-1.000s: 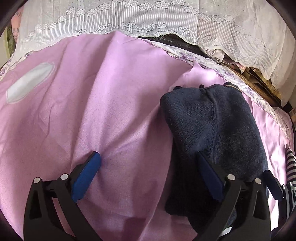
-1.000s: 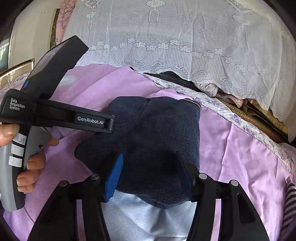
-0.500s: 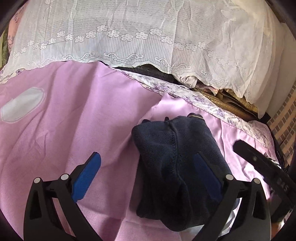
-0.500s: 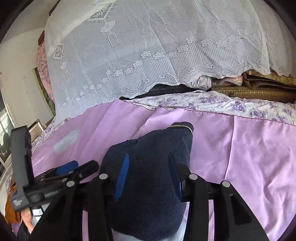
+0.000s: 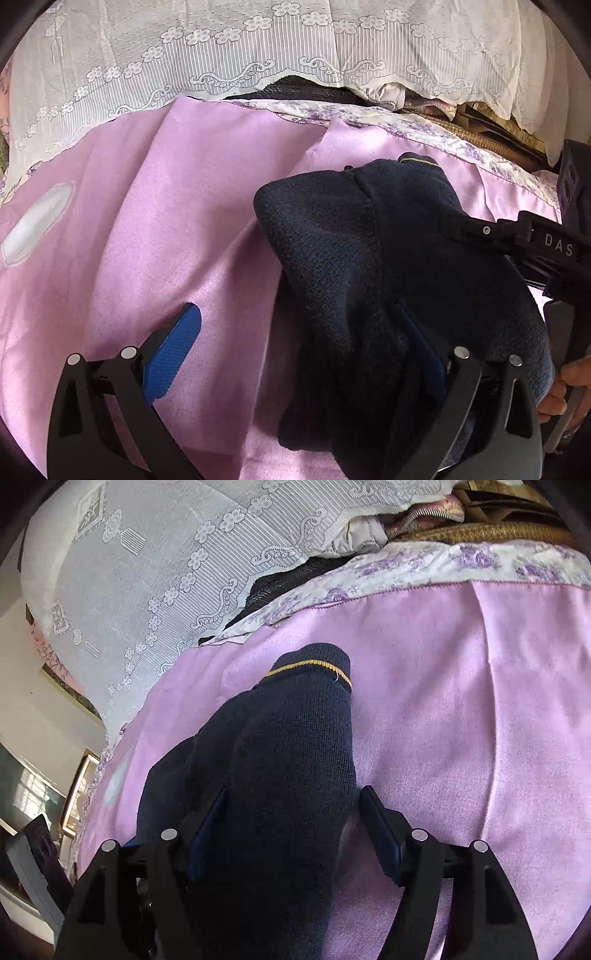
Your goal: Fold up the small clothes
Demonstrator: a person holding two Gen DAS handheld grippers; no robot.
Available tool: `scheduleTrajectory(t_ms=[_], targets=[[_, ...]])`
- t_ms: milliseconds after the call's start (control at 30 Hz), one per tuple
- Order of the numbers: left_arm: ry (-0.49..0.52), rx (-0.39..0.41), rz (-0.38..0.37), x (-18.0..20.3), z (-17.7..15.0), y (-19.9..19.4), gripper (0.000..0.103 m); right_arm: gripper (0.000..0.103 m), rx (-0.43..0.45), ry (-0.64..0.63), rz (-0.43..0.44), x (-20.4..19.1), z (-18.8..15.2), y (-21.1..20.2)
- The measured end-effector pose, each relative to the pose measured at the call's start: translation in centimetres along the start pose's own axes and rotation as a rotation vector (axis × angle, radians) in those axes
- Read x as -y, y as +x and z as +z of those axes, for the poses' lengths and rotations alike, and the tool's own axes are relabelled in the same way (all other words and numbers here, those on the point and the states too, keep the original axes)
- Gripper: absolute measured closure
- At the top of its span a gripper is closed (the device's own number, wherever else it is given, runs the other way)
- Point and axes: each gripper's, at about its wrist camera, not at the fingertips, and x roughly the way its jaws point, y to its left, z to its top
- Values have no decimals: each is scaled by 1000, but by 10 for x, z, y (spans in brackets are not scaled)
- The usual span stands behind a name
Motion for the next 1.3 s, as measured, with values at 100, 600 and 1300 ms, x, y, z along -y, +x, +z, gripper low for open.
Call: scheduleTrajectory(t_ms=[100, 600, 1300], targets=[[-12, 35, -21, -1, 0, -13, 5, 35, 91, -64, -36, -13, -4, -23], [-22, -27, -61, 2, -13, -8, 4, 41, 123, -207, -99, -39, -74, -69], [-4, 44, 21, 11, -22, -23, 4, 14, 77, -24, 43, -7, -70, -61]])
